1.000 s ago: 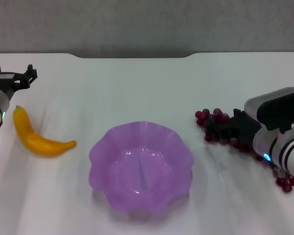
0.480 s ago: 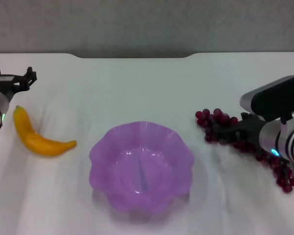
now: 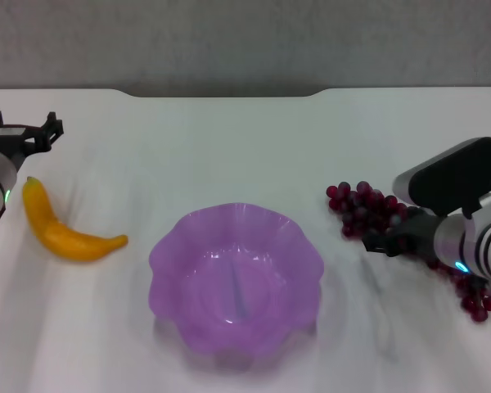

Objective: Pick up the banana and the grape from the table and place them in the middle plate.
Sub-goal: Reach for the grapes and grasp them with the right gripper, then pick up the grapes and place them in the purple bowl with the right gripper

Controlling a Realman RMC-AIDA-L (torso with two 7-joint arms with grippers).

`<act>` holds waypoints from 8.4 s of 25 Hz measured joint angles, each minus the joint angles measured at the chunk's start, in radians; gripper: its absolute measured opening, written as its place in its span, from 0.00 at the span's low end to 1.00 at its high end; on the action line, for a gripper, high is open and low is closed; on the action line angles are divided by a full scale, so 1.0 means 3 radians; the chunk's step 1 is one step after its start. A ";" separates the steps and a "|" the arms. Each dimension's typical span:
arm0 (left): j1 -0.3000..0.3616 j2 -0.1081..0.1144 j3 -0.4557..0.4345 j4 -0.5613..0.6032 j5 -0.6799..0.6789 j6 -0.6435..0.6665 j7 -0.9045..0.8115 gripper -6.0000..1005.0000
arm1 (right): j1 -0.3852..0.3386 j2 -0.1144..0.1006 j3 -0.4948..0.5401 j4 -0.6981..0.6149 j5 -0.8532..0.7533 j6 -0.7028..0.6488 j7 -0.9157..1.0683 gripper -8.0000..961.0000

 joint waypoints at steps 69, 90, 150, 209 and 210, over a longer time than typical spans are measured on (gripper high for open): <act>0.0000 -0.0022 0.0005 0.0000 -0.0022 -0.0013 -0.0021 0.89 | 0.0290 0.0008 0.0220 0.1111 0.0018 -0.0700 0.0000 0.52; 0.0014 -0.0022 0.0005 0.0000 -0.0022 -0.0013 -0.0009 0.89 | 0.0261 0.0003 -0.0075 0.1047 0.0007 -0.0885 -0.0024 0.34; 0.0026 -0.0022 0.0000 0.0001 -0.0011 -0.0013 0.0000 0.89 | -0.0231 0.0023 -0.0475 0.1203 -0.0013 -0.2944 -0.0012 0.19; 0.0020 -0.0022 0.0005 -0.0004 -0.0022 0.0002 -0.0021 0.89 | -0.0147 0.0021 -0.1693 0.0645 0.0242 -0.3335 0.0152 0.19; 0.0019 -0.0022 0.0005 -0.0004 -0.0022 0.0005 -0.0021 0.89 | -0.0147 0.0020 -0.1693 0.0647 0.0242 -0.3335 0.0153 0.19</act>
